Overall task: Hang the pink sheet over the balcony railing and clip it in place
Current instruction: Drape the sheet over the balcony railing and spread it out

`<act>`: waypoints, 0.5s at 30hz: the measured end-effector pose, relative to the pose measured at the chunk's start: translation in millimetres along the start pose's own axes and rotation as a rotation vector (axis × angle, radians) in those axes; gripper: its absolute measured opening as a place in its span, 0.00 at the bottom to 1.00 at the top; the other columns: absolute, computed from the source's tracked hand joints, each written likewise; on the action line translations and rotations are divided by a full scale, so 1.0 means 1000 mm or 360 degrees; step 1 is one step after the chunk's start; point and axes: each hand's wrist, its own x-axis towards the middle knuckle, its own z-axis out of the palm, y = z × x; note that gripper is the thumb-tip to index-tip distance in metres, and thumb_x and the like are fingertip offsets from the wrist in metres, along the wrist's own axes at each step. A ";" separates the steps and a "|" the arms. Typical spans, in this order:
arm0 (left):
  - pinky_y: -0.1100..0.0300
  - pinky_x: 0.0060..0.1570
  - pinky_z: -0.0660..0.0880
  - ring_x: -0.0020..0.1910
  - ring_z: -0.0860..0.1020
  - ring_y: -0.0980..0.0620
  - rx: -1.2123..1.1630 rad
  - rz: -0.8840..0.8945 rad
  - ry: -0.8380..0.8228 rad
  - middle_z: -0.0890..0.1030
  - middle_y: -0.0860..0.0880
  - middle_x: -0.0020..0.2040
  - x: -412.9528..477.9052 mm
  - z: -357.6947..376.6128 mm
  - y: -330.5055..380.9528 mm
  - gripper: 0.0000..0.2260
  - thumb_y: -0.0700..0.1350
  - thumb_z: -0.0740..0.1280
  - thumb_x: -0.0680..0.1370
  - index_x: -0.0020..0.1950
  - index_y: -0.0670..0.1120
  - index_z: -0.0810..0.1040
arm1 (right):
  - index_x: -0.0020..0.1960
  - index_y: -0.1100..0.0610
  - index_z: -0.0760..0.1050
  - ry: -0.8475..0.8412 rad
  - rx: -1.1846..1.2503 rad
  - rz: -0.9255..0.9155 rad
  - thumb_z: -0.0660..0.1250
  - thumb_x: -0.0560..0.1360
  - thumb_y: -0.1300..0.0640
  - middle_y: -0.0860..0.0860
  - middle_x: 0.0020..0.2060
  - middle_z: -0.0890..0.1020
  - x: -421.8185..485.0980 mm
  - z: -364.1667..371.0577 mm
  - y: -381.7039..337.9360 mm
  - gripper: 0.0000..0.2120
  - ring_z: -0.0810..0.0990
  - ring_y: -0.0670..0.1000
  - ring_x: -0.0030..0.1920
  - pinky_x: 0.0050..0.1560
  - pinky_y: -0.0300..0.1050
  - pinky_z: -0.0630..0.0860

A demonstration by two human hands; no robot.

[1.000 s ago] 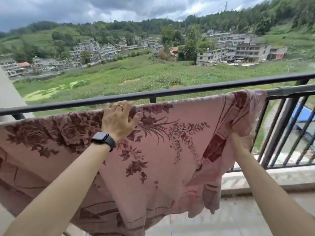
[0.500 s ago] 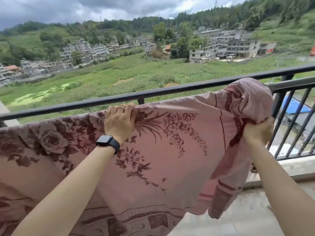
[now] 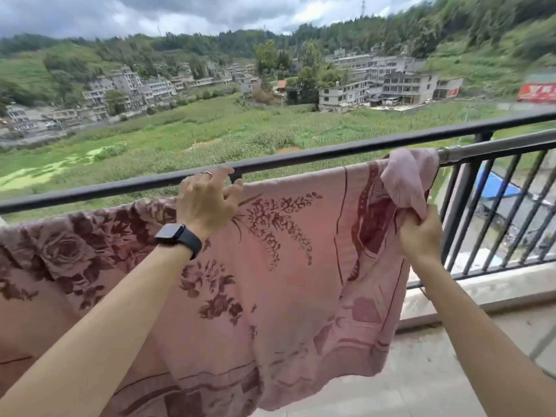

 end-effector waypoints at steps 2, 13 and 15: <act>0.49 0.46 0.77 0.44 0.80 0.43 0.0034 0.0246 -0.0210 0.82 0.44 0.48 0.010 0.008 0.027 0.23 0.62 0.60 0.79 0.67 0.49 0.72 | 0.55 0.56 0.71 0.0055 0.0096 -0.0145 0.57 0.83 0.56 0.50 0.42 0.75 0.010 -0.003 -0.041 0.06 0.74 0.52 0.38 0.32 0.36 0.67; 0.53 0.33 0.71 0.37 0.79 0.35 0.0078 -0.0451 0.0331 0.81 0.35 0.39 0.086 -0.045 -0.068 0.17 0.51 0.59 0.83 0.53 0.40 0.81 | 0.60 0.60 0.71 -0.0085 0.0073 -0.0492 0.62 0.81 0.51 0.51 0.46 0.77 0.052 0.036 -0.161 0.14 0.78 0.52 0.43 0.39 0.42 0.74; 0.45 0.39 0.72 0.43 0.78 0.30 0.0186 -0.0752 0.0362 0.79 0.30 0.44 0.087 -0.067 -0.107 0.17 0.51 0.57 0.83 0.52 0.39 0.78 | 0.62 0.58 0.74 -0.0391 -0.0041 -0.0584 0.62 0.81 0.47 0.49 0.47 0.78 0.043 0.058 -0.173 0.17 0.79 0.52 0.49 0.43 0.42 0.74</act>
